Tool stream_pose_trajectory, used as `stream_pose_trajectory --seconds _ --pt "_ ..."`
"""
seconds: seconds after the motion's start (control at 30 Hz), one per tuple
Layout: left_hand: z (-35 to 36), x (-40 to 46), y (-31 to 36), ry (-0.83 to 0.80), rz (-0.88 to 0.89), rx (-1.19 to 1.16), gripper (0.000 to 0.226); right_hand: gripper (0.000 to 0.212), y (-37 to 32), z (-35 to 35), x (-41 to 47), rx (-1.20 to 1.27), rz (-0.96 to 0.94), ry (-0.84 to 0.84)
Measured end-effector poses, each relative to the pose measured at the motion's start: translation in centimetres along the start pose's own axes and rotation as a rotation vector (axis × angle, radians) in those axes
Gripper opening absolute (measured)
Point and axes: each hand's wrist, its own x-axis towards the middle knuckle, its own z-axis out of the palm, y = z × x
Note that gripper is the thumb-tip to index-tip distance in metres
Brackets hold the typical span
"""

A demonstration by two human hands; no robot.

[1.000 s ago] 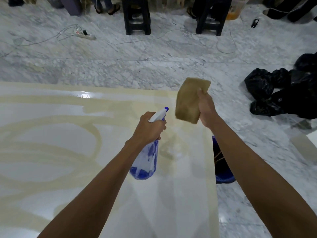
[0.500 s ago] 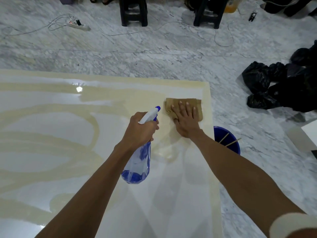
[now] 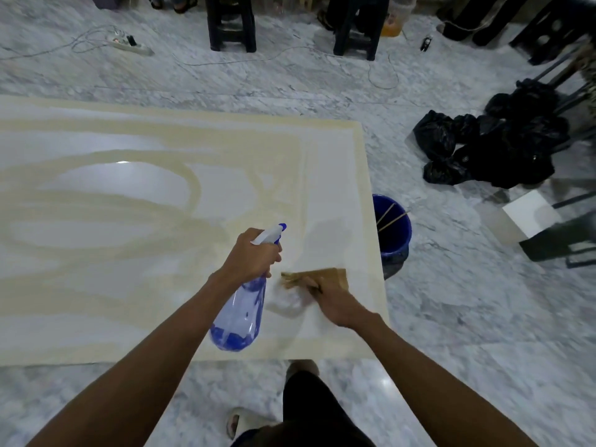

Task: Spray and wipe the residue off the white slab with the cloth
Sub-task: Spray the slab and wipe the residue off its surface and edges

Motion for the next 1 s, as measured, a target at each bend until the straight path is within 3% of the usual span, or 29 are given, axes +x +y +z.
stream_pose_trajectory --seconds 0.07,0.23,0.33,0.43,0.57,0.77,1.0 --pt "-0.6 0.5 0.6 0.019 0.026 0.011 0.025 0.029 -2.4 -4.5 0.8 0.209 0.031 0.168" --pt "-3.2 5.2 4.6 0.106 0.109 -0.002 0.036 0.036 -8.2 -18.4 9.7 0.288 -0.013 0.385" --pt "-4.8 8.7 6.6 0.151 0.137 0.006 0.030 0.040 -9.3 -24.1 19.0 0.007 -0.155 0.485" --pt "-6.0 11.7 7.5 0.213 0.177 0.021 0.024 0.055 -8.7 -26.4 29.3 -0.302 -0.072 0.487" --pt "-6.7 13.9 7.4 0.243 0.161 0.011 0.017 0.059 -5.9 -22.7 36.5 -0.602 0.036 0.201" --pt "-7.0 12.3 5.7 0.230 0.131 0.015 0.017 0.060 -5.1 -16.3 32.6 -0.631 0.102 0.237" --pt "-6.4 4.6 2.1 0.187 0.122 -0.010 0.032 0.062 -4.0 -4.3 18.7 -0.637 0.050 0.200"
